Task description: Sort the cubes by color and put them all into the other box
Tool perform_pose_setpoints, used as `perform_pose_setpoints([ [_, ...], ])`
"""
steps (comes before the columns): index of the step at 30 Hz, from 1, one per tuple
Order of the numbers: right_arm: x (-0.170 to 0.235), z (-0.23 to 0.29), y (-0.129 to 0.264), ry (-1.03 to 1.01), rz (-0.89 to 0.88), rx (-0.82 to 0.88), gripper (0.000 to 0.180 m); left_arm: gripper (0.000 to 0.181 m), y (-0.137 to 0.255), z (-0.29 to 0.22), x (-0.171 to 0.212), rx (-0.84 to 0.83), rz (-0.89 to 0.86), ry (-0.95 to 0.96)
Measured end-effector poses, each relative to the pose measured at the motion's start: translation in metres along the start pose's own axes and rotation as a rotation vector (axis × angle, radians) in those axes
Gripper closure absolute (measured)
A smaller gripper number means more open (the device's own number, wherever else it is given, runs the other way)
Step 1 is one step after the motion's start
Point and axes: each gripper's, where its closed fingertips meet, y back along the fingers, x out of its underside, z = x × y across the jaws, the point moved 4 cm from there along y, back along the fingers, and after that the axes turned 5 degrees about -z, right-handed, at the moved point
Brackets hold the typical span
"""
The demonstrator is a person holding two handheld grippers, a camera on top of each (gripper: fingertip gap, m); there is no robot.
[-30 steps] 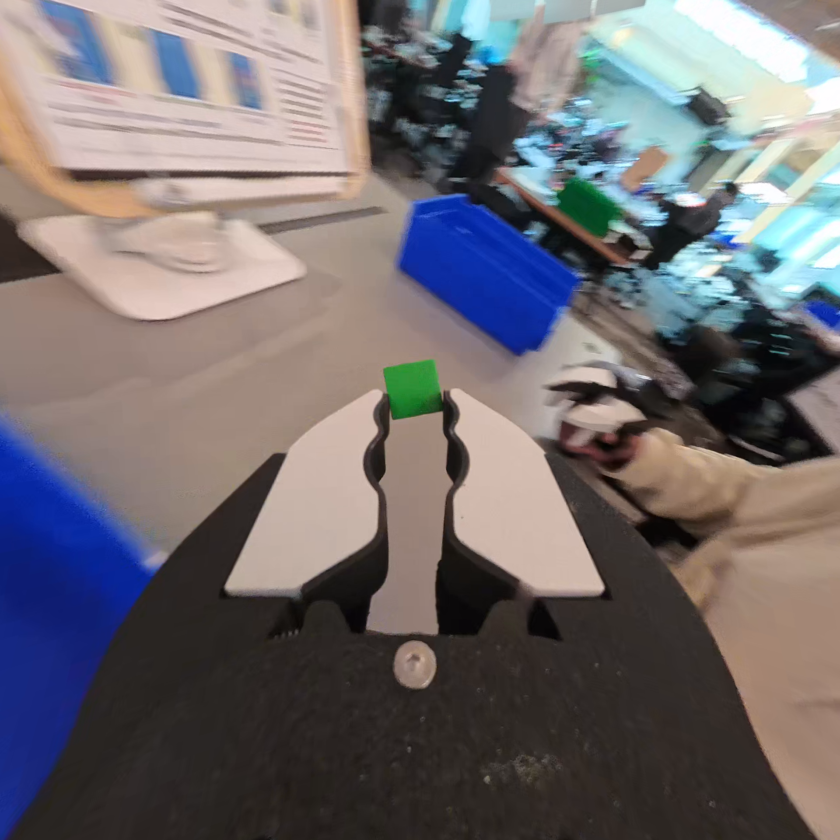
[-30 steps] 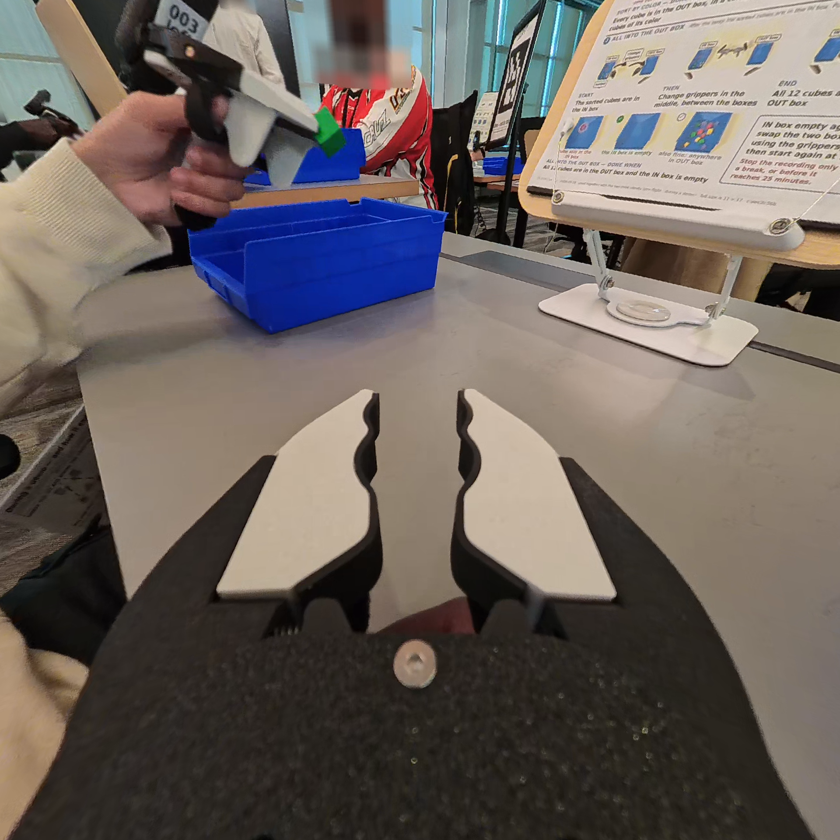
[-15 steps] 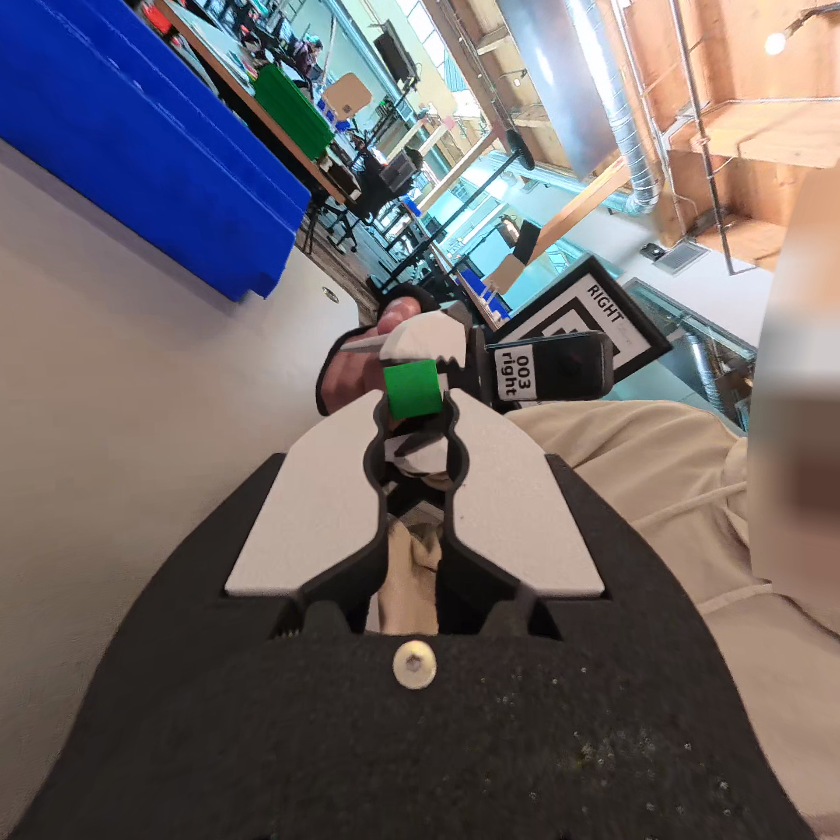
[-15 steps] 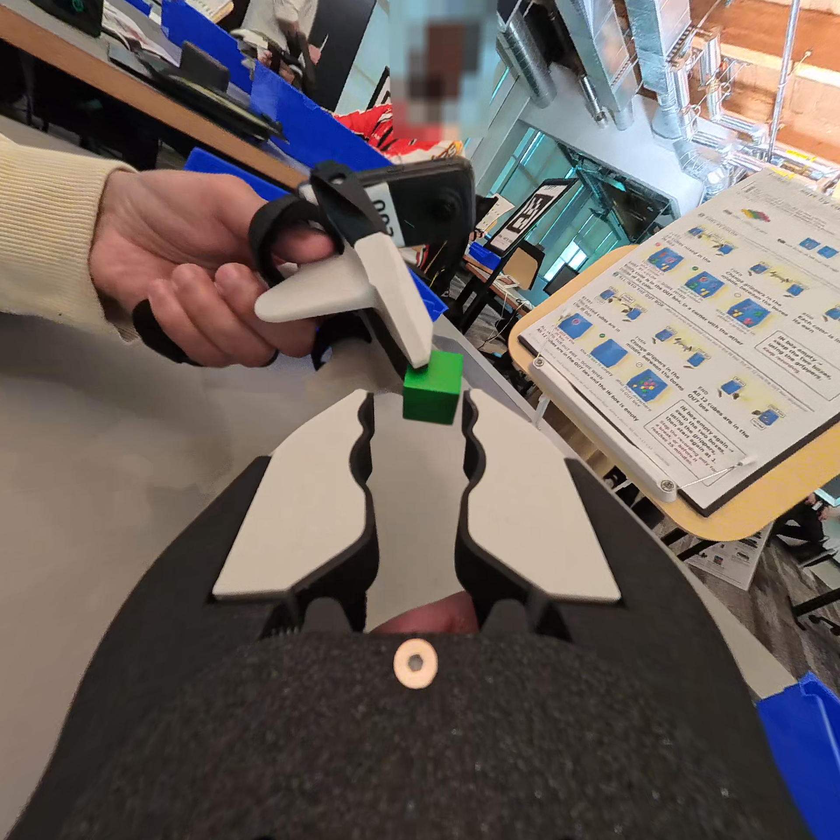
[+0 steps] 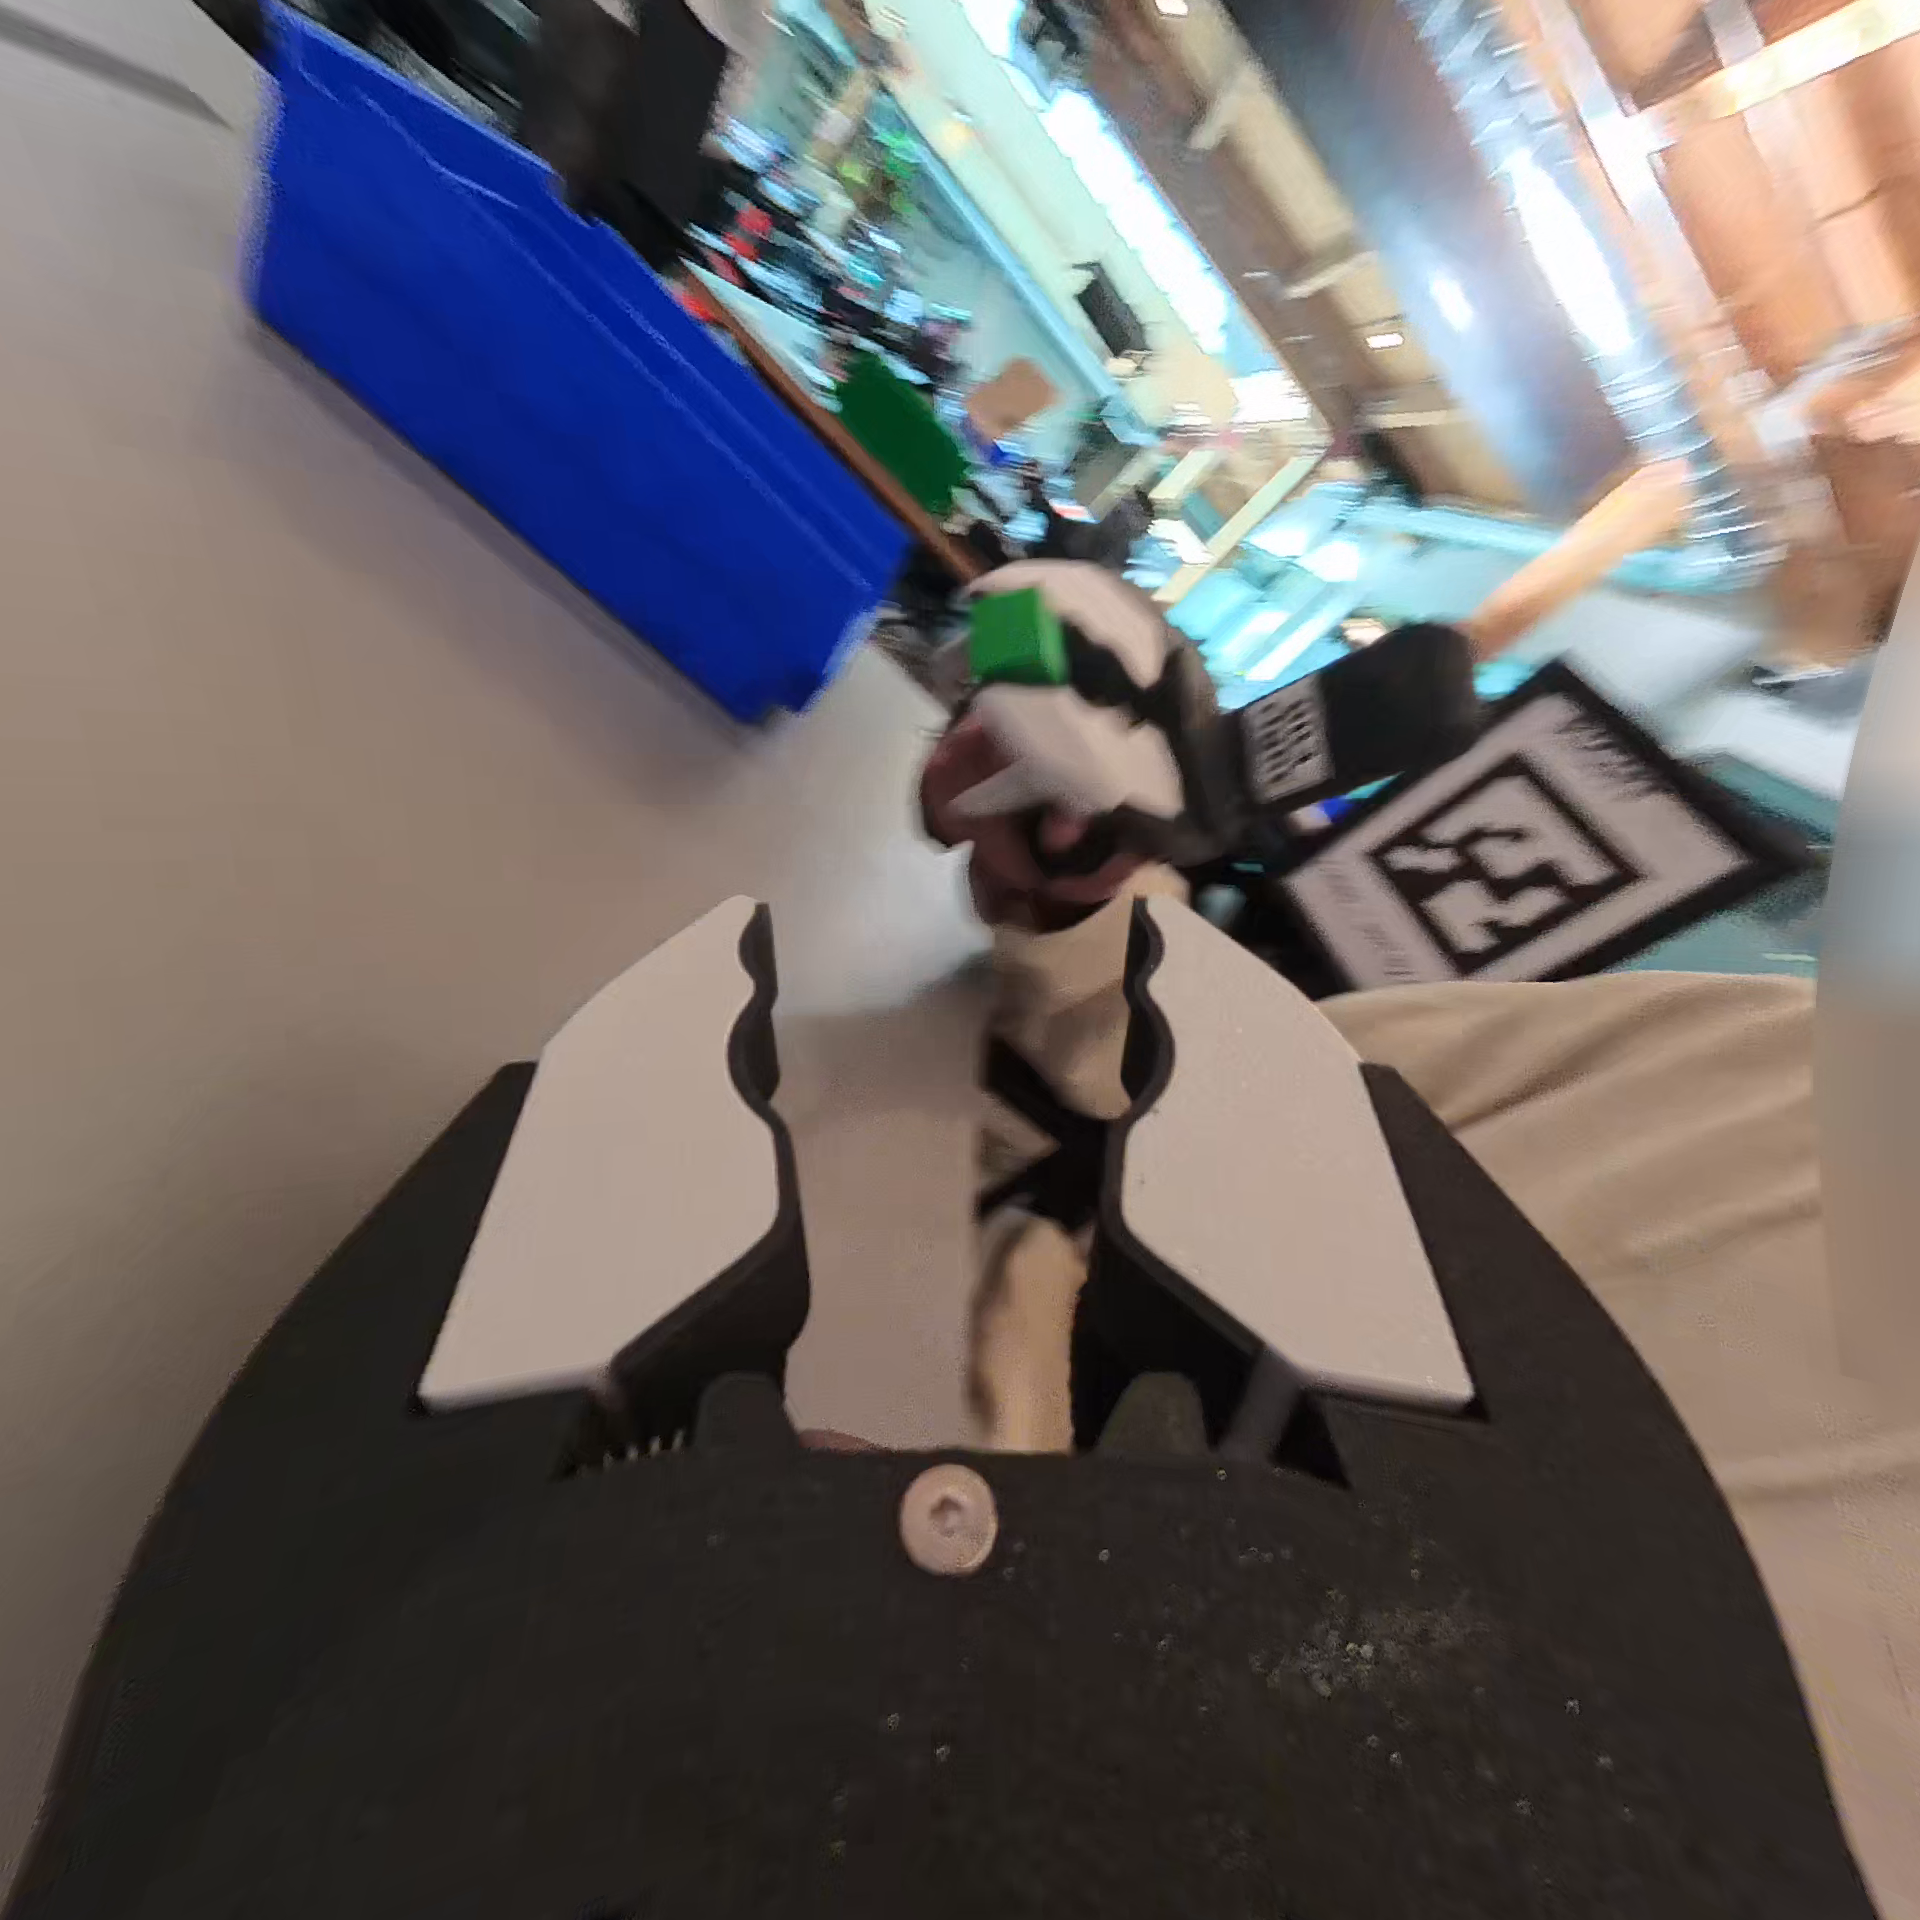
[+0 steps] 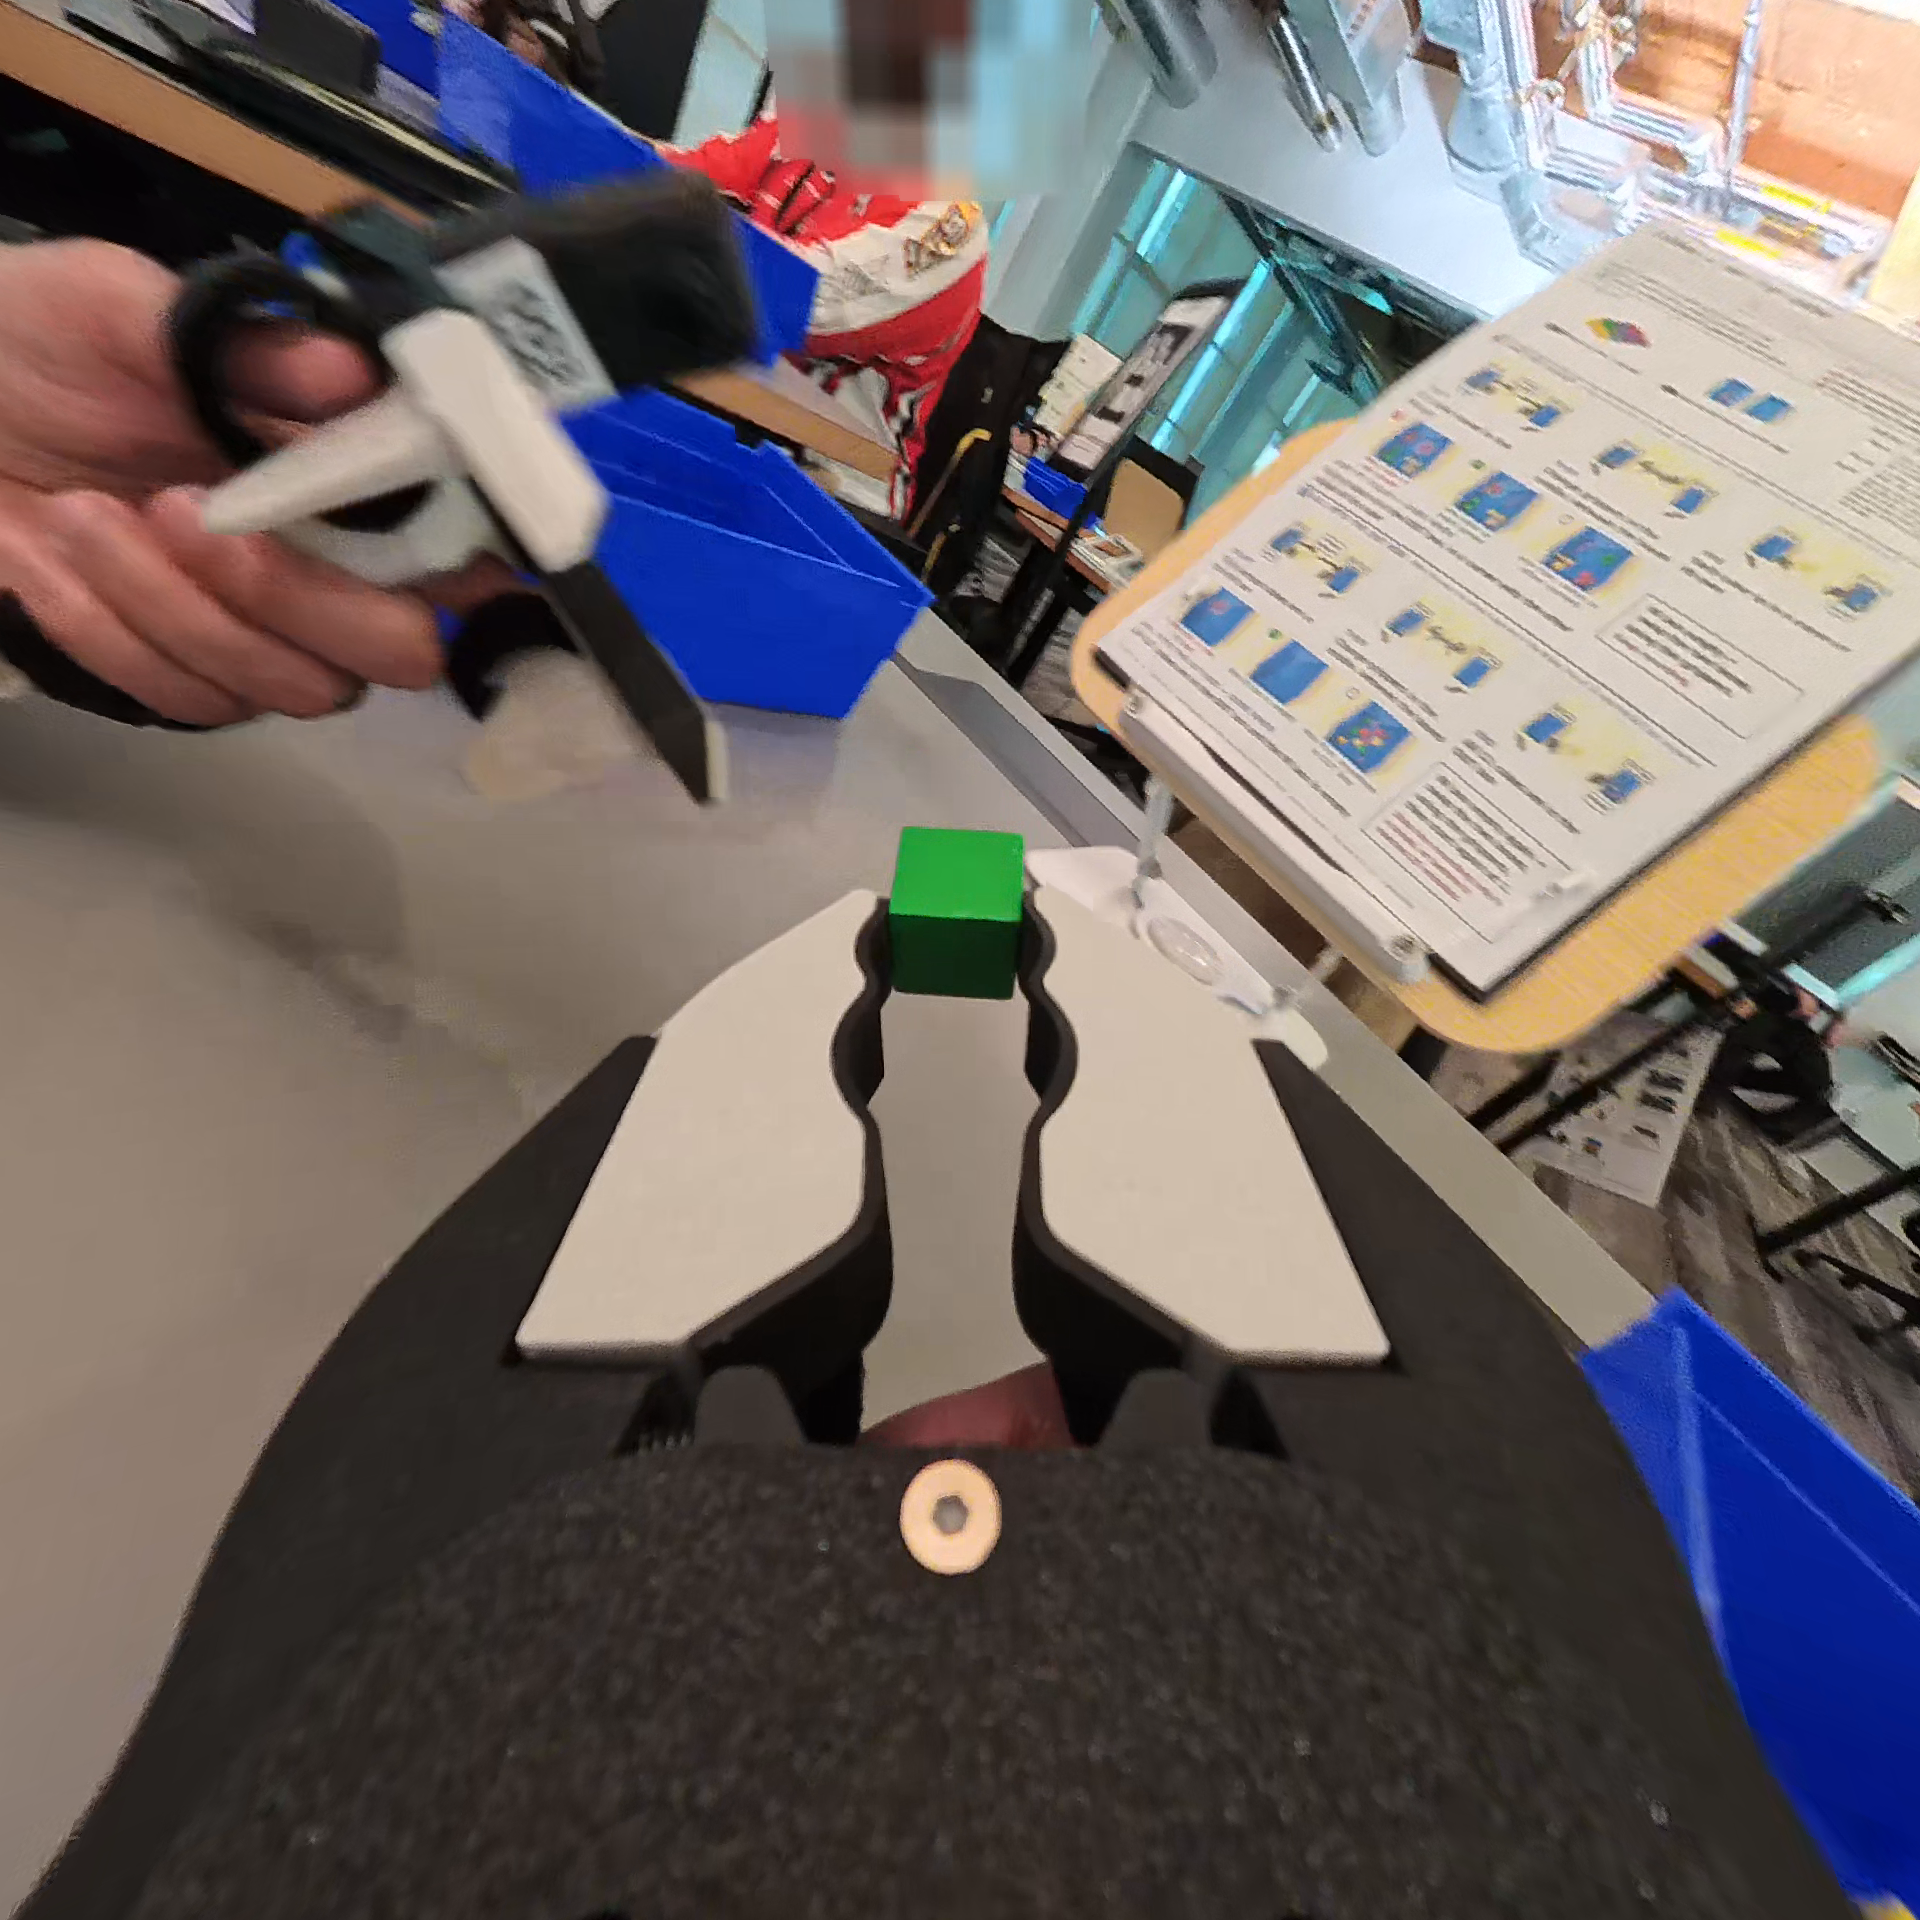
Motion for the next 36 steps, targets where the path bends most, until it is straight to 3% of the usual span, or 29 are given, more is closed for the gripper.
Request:
perform_pose_setpoints([
  [4,0.005,-0.064,0.048,-0.016,0.071,0.149,0.157,0.12,0.019,0.005,0.011,-0.245,-0.038,-0.197],
  [8,0.043,-0.159,0.117,-0.072,0.431,0.26,0.157,0.123,0.018,-0.002,0.02,-0.24,-0.008,-0.202],
  [14,0.168,-0.223,0.175,-0.19,1.148,-0.037,0.157,0.123,0.01,-0.001,0.029,-0.27,0.054,-0.265],
  [19,0.216,-0.216,0.183,-0.229,1.545,-0.266,0.157,0.123,0.003,-0.002,0.033,-0.251,0.075,-0.258],
  [23,0.232,-0.214,0.189,-0.255,1.743,-0.326,0.157,0.123,0.002,-0.005,0.035,-0.238,0.085,-0.257],
  [27,0.237,-0.215,0.187,-0.253,1.77,-0.317,0.156,0.123,0.003,-0.006,0.037,-0.24,0.095,-0.267],
  [29,0.233,-0.214,0.187,-0.254,1.745,-0.307,0.142,0.122,0.004,-0.006,0.037,-0.235,0.097,-0.261],
  [32,0.202,-0.228,0.19,-0.166,1.666,-0.154,0.134,0.122,0.008,-0.005,0.037,-0.252,0.096,-0.262],
  [34,0.161,-0.233,0.186,-0.092,1.493,0.003,0.135,0.122,0.011,-0.006,0.036,-0.274,0.082,-0.272],
  [36,0.113,-0.222,0.164,-0.037,1.159,0.129,0.136,0.122,0.015,-0.005,0.034,-0.317,0.067,-0.287],
])
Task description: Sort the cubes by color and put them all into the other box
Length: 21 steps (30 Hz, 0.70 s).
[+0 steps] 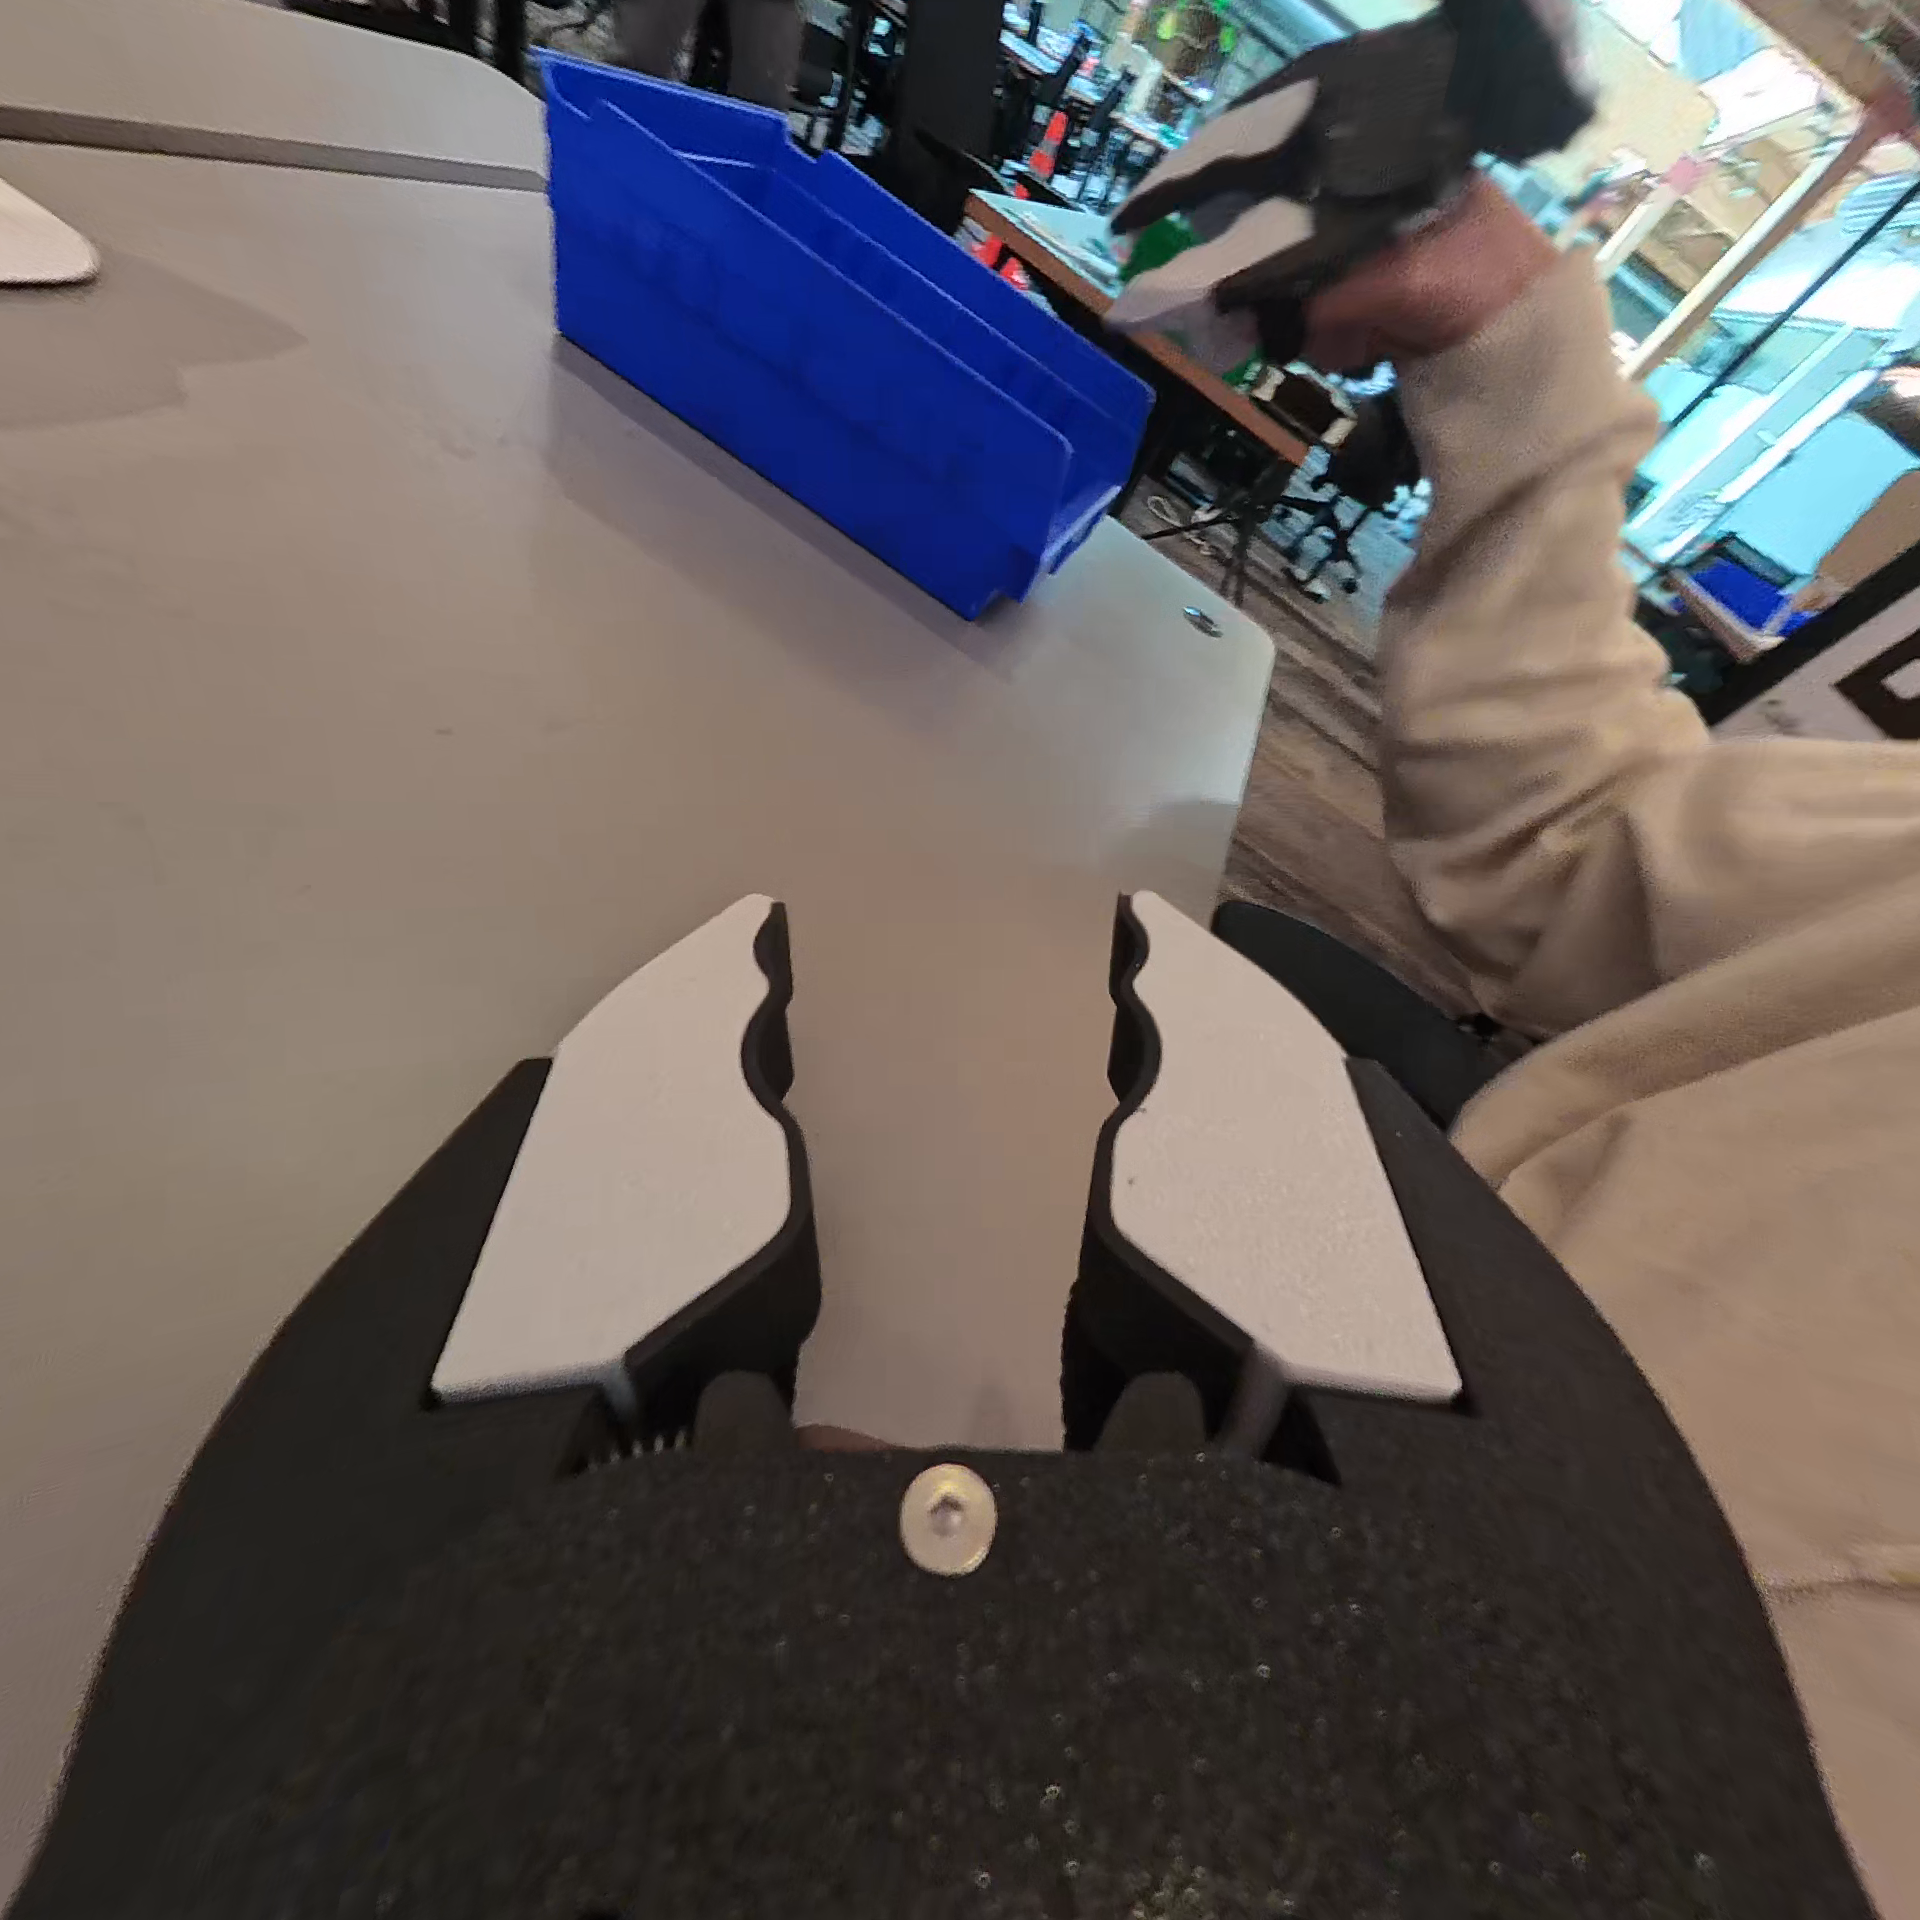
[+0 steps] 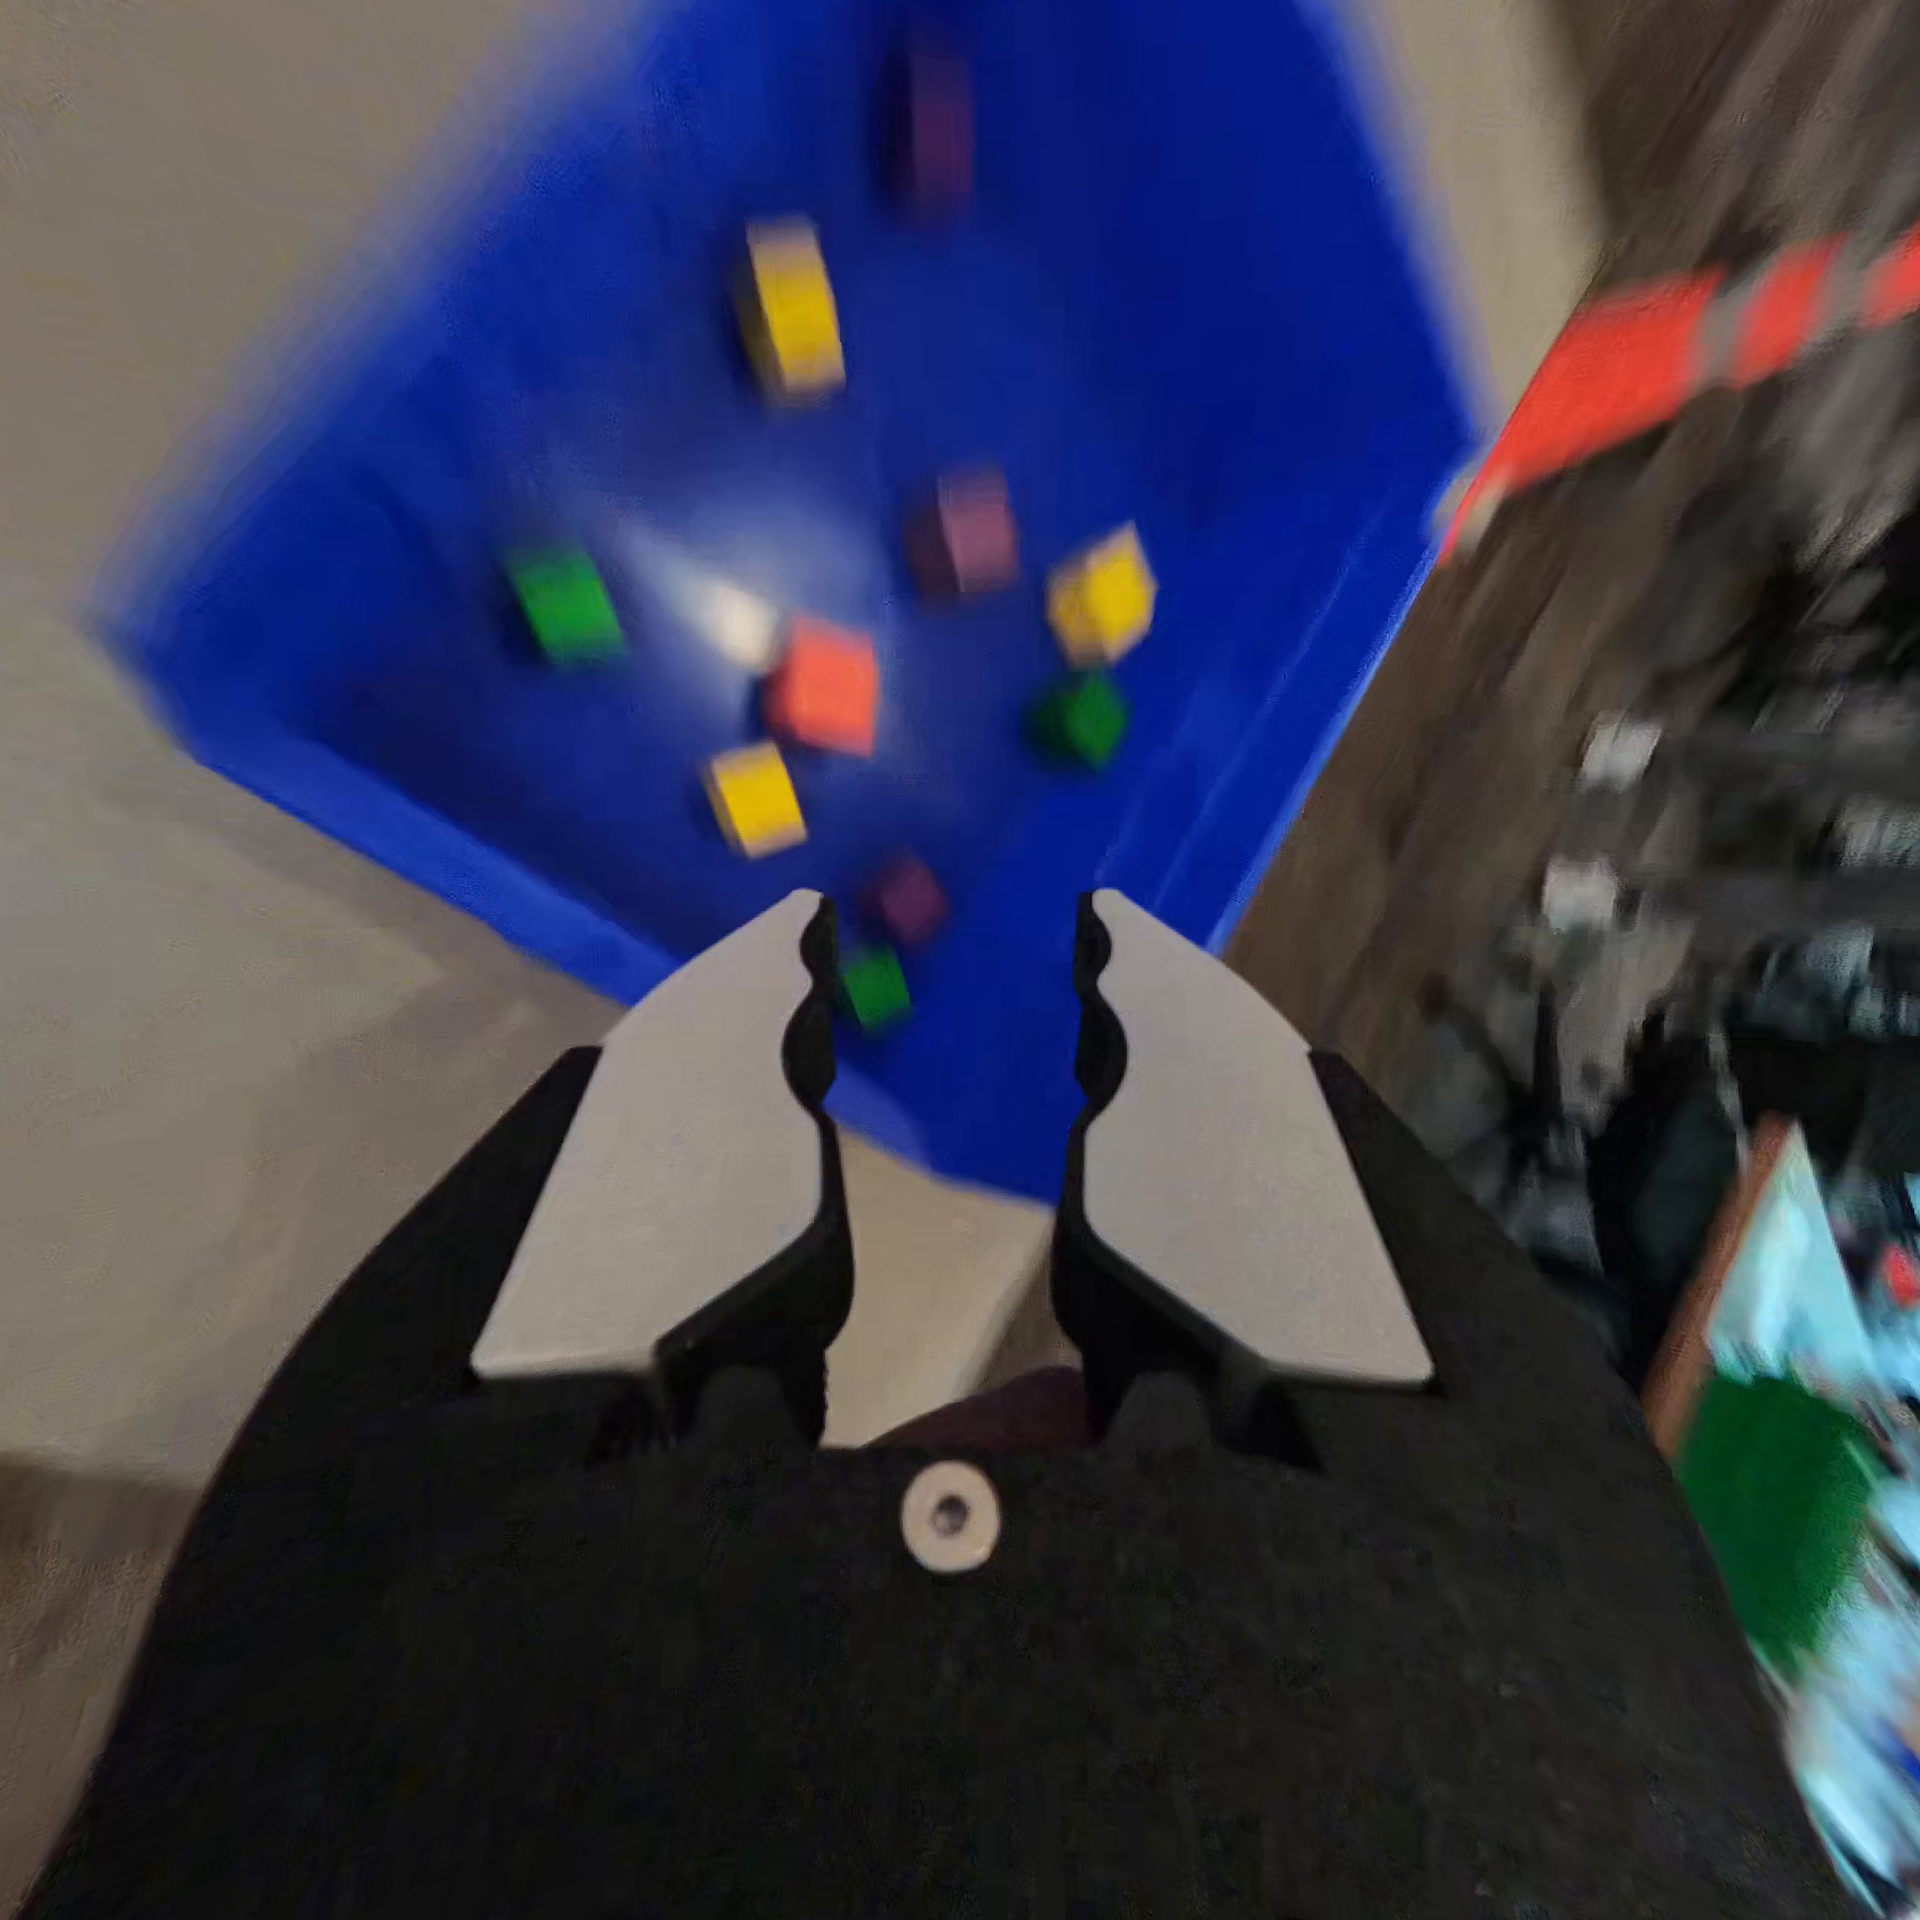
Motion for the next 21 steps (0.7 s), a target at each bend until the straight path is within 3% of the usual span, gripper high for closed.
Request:
perform_pose_setpoints([
  [3,-0.069,0.07,0.038,-0.157,-0.584,-0.074,0.138,0.122,0.005,0.009,-0.001,-0.103,-0.008,-0.044],
  [6,-0.119,0.174,0.05,-0.407,-0.974,-0.448,0.138,0.121,0.009,0.022,-0.002,-0.239,-0.018,-0.086],
  [8,-0.136,0.226,0.039,-0.472,-1.027,-0.561,0.136,0.12,0.011,0.027,0.0,-0.305,-0.017,-0.105],
  [11,-0.146,0.263,0.029,-0.449,-1.041,-0.551,0.136,0.12,0.015,0.033,0.008,-0.369,0.021,-0.118],
  [21,-0.135,0.265,0.024,-0.459,-1.041,-0.472,0.14,0.121,0.04,0.034,0.018,-0.43,0.044,-0.077],
])
